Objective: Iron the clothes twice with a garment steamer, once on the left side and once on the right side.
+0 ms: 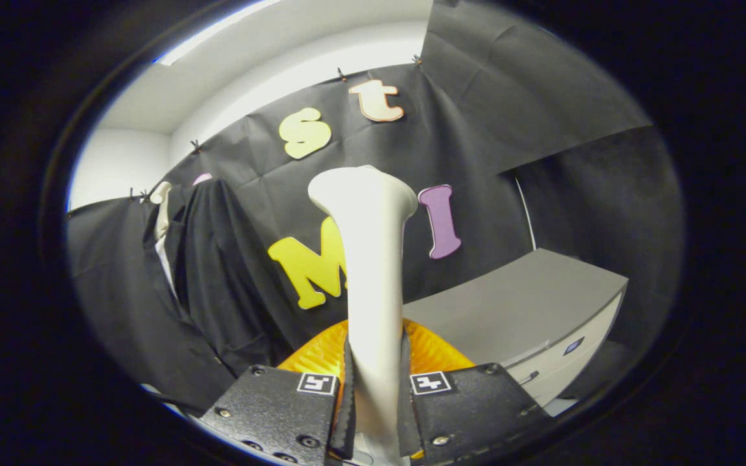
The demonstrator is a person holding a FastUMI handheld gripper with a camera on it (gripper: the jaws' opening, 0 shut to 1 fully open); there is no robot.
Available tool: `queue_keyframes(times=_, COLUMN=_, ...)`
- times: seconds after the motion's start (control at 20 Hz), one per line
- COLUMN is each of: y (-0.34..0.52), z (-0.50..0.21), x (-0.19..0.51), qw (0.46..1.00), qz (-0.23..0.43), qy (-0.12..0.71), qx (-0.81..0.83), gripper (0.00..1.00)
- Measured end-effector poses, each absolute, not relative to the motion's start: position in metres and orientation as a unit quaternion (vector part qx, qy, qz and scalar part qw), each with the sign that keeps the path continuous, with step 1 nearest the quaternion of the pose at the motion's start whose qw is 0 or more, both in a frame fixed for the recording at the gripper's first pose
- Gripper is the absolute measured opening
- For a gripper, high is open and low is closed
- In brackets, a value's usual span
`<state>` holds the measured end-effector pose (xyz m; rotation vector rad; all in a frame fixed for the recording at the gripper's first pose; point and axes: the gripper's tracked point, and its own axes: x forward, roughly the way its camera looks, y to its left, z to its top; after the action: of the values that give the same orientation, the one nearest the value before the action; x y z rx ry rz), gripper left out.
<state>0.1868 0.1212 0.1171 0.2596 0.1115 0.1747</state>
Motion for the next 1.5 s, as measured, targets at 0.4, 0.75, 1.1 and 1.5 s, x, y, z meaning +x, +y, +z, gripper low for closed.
queue_keyframes(times=0.4, y=0.192, z=0.125, x=0.133, qw=0.988, qz=0.09, qy=0.051, qx=0.114, gripper=0.28)
queue_keyframes(times=0.75, y=0.285, z=0.147, x=0.124, qw=0.989, qz=0.116, qy=0.01, qx=0.095, gripper=0.28)
queue_keyframes(times=1.1, y=0.342, z=0.192, x=0.151, qw=0.983, qz=0.149, qy=-0.076, qx=0.072, gripper=0.28)
queue_keyframes(times=1.5, y=0.393, z=0.229, x=0.191, qw=0.974, qz=0.173, qy=-0.145, qx=0.027, gripper=0.29)
